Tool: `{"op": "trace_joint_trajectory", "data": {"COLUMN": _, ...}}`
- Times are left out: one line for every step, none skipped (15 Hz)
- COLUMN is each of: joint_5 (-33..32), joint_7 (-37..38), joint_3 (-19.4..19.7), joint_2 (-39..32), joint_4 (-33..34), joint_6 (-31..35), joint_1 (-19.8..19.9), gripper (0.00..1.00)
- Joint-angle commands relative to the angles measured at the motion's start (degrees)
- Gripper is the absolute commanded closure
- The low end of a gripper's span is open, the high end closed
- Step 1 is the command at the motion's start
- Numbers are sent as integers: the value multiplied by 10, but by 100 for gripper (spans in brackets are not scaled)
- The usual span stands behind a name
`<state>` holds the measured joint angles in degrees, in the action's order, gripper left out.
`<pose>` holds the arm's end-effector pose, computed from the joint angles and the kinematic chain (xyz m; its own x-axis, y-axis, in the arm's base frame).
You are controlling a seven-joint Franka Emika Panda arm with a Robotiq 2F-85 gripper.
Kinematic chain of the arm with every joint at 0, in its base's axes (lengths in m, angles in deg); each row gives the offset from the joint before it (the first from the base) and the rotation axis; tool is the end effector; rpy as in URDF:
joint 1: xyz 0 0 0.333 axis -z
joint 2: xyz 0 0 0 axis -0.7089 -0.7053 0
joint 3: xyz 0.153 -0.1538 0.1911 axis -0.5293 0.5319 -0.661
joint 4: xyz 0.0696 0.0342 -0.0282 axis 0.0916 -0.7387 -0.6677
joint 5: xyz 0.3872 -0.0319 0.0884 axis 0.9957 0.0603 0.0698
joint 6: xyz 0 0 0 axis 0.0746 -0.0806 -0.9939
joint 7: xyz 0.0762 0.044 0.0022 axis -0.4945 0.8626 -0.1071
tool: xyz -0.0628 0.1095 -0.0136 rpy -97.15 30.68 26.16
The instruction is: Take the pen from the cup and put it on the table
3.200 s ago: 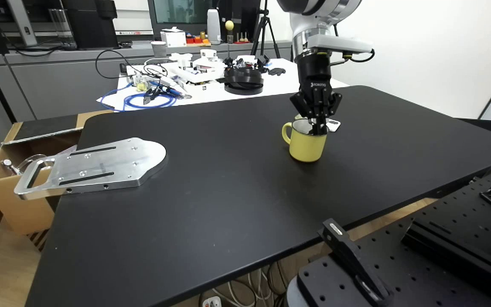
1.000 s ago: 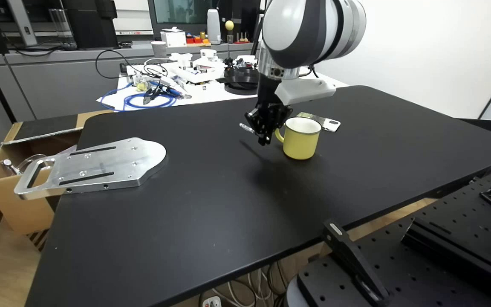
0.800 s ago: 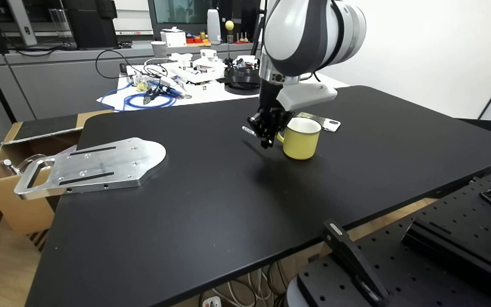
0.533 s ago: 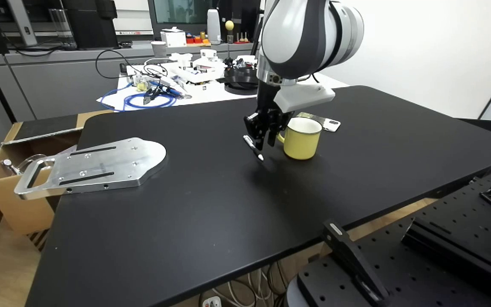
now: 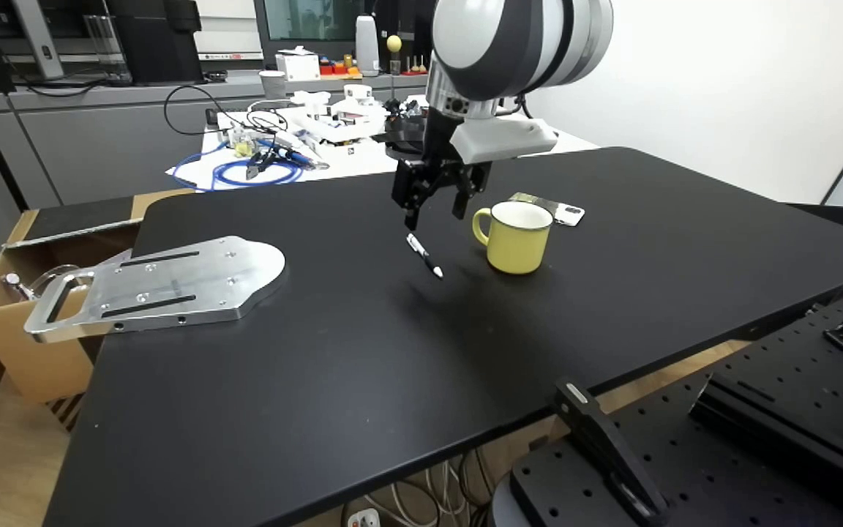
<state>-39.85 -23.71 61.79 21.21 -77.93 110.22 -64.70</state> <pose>0.4806 0.1775 0.0966 0.9723 0.1434 0.1845 0.1557 -0.9863 -0.0537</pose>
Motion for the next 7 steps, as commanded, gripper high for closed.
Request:
{"op": "trace_joint_trajectory", "data": {"joint_5": -10, "joint_7": 6, "joint_3": -7, "joint_2": 5, "joint_4": -1, "joint_6": -2, "joint_1": 9, "gripper": 2}}
{"op": "trace_joint_trajectory", "data": {"joint_5": -9, "joint_7": 6, "joint_3": -8, "joint_2": 6, "joint_4": -1, "joint_6": -3, "joint_1": 11, "gripper": 2}}
{"op": "trace_joint_trajectory", "data": {"joint_5": -9, "joint_7": 6, "joint_3": -9, "joint_2": 7, "joint_4": -1, "joint_6": -3, "joint_1": 12, "gripper": 2}}
{"op": "trace_joint_trajectory", "data": {"joint_5": -9, "joint_7": 6, "joint_3": -10, "joint_2": 7, "joint_4": -2, "joint_6": -3, "joint_1": 13, "gripper": 2}}
{"op": "trace_joint_trajectory", "data": {"joint_5": -9, "joint_7": 6, "joint_3": -10, "joint_2": 7, "joint_4": -2, "joint_6": -3, "joint_1": 13, "gripper": 2}}
{"op": "trace_joint_trajectory", "data": {"joint_5": -9, "joint_7": 6, "joint_3": -10, "joint_2": 7, "joint_4": -3, "joint_6": -3, "joint_1": 13, "gripper": 2}}
{"op": "trace_joint_trajectory", "data": {"joint_5": -9, "joint_7": 6, "joint_3": -10, "joint_2": 7, "joint_4": -3, "joint_6": -3, "joint_1": 13, "gripper": 2}}
